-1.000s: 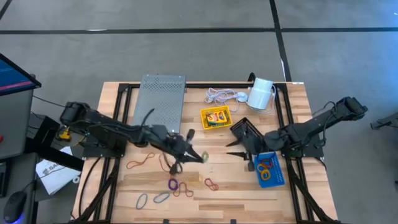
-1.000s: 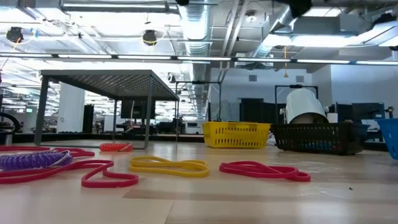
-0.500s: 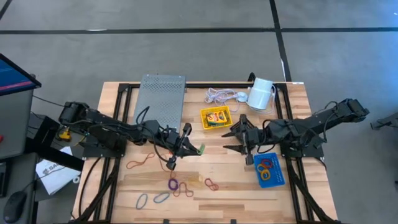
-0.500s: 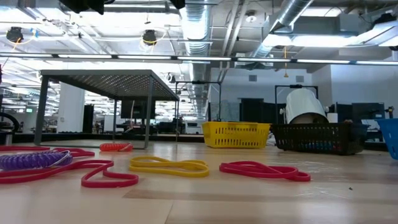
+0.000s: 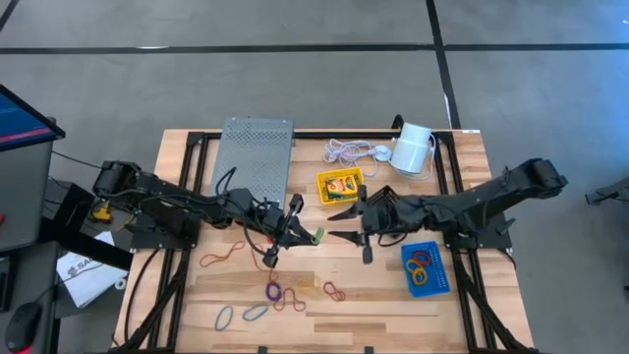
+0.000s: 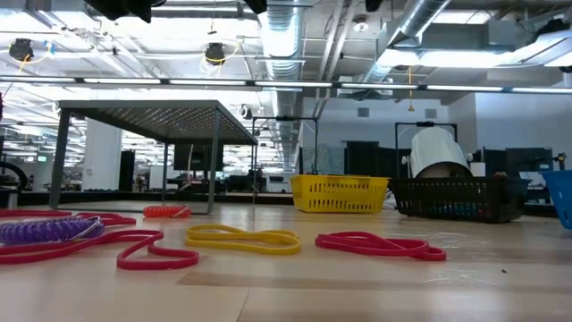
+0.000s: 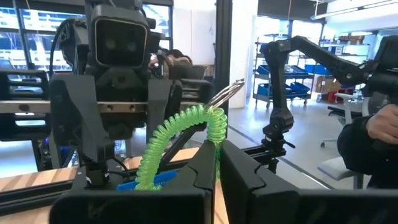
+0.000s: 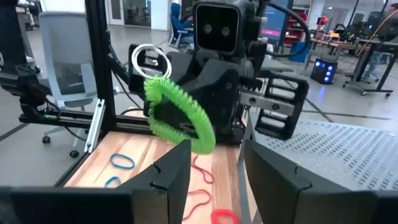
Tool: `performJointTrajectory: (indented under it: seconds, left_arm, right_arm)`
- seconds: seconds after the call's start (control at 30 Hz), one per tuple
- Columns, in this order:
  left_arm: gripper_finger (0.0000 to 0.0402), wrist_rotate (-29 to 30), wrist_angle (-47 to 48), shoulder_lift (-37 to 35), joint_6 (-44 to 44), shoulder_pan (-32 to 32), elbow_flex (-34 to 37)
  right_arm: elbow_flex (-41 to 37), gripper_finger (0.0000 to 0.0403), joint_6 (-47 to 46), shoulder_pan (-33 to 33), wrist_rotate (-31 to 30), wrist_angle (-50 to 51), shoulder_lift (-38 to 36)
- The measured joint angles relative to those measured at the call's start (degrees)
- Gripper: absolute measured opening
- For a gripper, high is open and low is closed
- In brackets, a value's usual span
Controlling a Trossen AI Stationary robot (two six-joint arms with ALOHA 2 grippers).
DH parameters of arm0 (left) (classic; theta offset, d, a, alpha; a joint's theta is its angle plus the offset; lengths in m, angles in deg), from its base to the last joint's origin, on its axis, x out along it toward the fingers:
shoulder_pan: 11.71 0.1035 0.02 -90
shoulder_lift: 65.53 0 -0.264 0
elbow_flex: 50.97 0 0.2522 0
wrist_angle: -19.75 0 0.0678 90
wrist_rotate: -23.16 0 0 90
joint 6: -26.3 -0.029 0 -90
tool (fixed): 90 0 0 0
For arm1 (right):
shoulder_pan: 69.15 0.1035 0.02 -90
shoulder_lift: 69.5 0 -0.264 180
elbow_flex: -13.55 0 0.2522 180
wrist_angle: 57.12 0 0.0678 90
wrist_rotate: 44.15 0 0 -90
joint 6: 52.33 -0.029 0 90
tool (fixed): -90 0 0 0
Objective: Pick & Place Office Desk Supplies
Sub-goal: Put the green spring keychain into the blue bin
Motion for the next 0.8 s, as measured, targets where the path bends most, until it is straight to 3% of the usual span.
performJointTrajectory:
  seconds: [0.5,0.6,0.73,0.8]
  left_arm:
    - [0.0003,0.0,0.28,0.0,0.01,0.0,-0.07]
    - [0.0004,0.01,0.29,0.0,0.57,0.0,-0.07]
    - [0.0011,1.4,0.28,0.0,2.09,0.0,-0.07]
    - [0.0019,3.09,0.28,0.0,2.31,-0.02,-0.07]
  right_arm:
    - [7.15,0.014,2.48,-0.01,1.48,1.91,6.75]
    - [7.86,0.0103,2.54,0.01,1.44,3.3,6.73]
    - [8.3,0.0022,2.77,0.03,1.42,4.32,6.73]
    - [8.32,0.0019,2.52,0.03,1.34,4.59,6.71]
